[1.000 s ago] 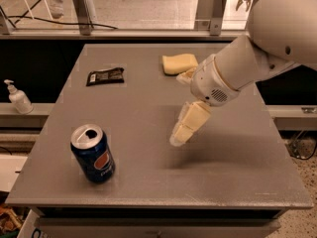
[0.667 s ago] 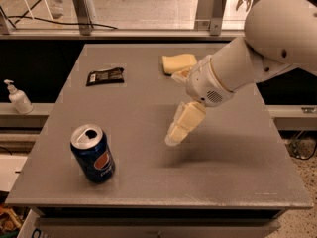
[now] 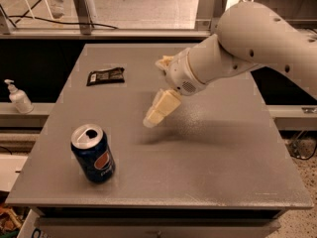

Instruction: Pick rxbar chocolate

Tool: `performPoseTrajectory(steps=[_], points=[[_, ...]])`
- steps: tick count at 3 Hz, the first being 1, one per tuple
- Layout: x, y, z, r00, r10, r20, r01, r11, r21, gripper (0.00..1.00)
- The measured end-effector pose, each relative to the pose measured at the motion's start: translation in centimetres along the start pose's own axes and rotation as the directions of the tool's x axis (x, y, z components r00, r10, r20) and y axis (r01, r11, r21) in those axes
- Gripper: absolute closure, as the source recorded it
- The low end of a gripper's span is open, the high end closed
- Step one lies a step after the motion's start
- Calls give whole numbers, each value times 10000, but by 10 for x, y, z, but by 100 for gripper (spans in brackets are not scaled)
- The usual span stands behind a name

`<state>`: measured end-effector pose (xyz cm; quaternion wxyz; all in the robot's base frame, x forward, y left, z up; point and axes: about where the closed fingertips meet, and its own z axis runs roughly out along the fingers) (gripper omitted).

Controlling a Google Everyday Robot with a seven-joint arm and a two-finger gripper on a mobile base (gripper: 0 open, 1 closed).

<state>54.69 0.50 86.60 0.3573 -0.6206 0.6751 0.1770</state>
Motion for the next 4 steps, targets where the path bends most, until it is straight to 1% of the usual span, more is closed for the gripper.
performPoseTrajectory(steps=[1, 2, 3, 4], points=[[-10, -32, 28, 9982, 370, 471, -387, 9986, 349, 0], [-15, -57, 56, 9889, 1099, 998, -1153, 9921, 499, 0], [-17, -73, 84, 9727, 1770, 1502, -1867, 9810, 531, 0], [-22, -87, 104, 9554, 2206, 1966, -2359, 9700, 583, 0]])
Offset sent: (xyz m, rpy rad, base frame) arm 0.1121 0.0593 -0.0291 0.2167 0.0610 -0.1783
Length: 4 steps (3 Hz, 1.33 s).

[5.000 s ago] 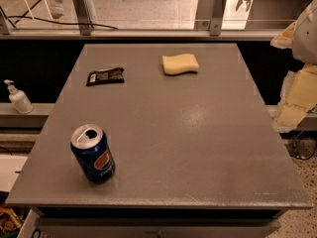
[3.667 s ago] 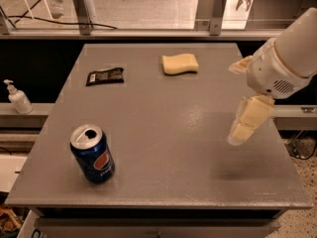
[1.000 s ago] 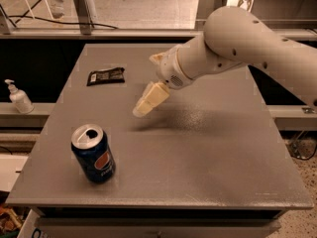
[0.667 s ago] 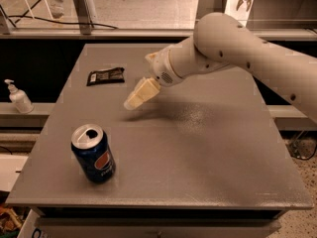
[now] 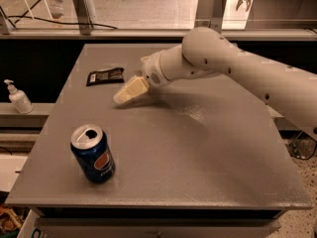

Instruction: Pick rxbar chocolate

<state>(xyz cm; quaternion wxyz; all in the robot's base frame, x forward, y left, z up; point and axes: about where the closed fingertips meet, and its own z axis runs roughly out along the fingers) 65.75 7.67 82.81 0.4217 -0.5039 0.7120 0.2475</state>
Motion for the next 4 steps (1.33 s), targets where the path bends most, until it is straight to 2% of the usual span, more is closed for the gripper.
performPoseTrajectory(steps=[1, 3, 4], points=[[-13, -7, 18, 9992, 218, 345, -220, 9997, 55, 0], [-23, -6, 54, 9973, 556, 483, -552, 9984, -90, 0], [-26, -4, 62, 9965, 603, 573, -597, 9981, -123, 18]])
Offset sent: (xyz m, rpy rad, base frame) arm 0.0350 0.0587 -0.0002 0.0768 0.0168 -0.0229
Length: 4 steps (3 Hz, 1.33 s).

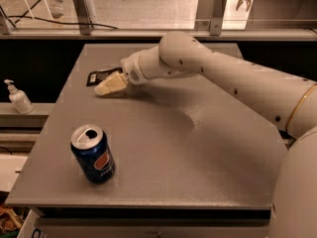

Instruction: Pick rxbar chocolate

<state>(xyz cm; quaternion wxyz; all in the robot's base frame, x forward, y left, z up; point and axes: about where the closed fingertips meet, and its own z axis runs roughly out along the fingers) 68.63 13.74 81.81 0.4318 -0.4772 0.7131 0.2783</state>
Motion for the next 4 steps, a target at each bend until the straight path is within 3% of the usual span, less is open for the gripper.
performPoseTrajectory(steps=[3, 4], points=[[-4, 9, -22, 9997, -30, 239, 30, 10000, -20, 88], [-17, 17, -41, 9981, -264, 548, 267, 9996, -50, 100]])
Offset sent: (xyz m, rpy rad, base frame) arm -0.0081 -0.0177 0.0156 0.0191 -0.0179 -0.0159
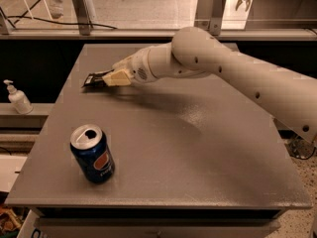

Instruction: Pick rxbar chocolate

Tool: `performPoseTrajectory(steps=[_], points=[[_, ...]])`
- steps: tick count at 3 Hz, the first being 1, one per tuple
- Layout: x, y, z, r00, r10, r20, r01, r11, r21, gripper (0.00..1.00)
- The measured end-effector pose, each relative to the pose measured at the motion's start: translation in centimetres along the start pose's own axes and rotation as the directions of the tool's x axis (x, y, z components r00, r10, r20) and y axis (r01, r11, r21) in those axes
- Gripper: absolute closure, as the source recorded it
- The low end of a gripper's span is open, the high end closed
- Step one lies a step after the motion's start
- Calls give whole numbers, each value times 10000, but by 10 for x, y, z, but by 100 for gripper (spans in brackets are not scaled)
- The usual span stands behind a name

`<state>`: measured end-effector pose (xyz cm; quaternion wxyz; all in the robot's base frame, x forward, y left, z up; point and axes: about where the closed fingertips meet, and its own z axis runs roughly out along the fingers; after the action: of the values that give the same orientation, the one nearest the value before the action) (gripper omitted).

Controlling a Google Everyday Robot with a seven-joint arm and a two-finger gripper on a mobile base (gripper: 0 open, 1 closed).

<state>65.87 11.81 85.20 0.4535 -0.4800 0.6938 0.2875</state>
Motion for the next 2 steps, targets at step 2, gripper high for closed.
performPoseTrajectory(steps=[2], points=[[-39, -5, -59, 9949, -613, 798, 575, 9972, 487, 100]])
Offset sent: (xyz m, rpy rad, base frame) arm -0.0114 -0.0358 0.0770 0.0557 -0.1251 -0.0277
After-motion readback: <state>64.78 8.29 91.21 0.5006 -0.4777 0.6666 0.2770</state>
